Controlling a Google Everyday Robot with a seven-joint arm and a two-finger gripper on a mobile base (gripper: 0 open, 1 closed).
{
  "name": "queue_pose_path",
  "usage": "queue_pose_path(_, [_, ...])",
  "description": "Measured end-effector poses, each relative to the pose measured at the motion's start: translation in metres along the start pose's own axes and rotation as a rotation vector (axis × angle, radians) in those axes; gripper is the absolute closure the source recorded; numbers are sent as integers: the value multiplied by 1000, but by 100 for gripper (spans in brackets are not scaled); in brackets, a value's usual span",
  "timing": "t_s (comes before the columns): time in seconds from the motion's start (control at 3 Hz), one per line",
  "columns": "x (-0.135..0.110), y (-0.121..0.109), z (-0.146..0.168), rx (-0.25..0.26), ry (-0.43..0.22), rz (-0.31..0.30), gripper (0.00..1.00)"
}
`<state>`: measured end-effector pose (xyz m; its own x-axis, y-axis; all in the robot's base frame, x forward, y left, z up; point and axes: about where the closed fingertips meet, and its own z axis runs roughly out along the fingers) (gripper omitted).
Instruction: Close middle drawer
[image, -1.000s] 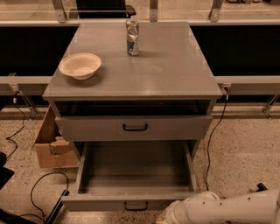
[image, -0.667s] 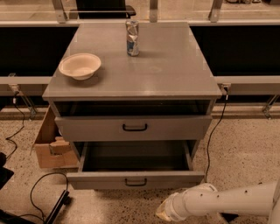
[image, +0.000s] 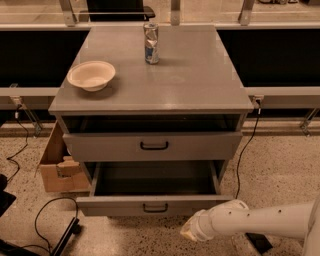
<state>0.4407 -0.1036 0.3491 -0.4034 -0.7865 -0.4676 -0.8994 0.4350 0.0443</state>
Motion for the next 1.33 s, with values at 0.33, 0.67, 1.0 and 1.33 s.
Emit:
queue_pose_path(0.33, [-8, -41, 1, 30, -18, 0, 100])
queue_pose_path(0.67, [-13, -73, 7, 48, -48, 10, 100])
queue_pose_path(1.0, [-14, -96, 11, 62, -68, 19, 100])
queue_pose_path(1.33, [-18, -129, 9, 92, -86, 24, 100])
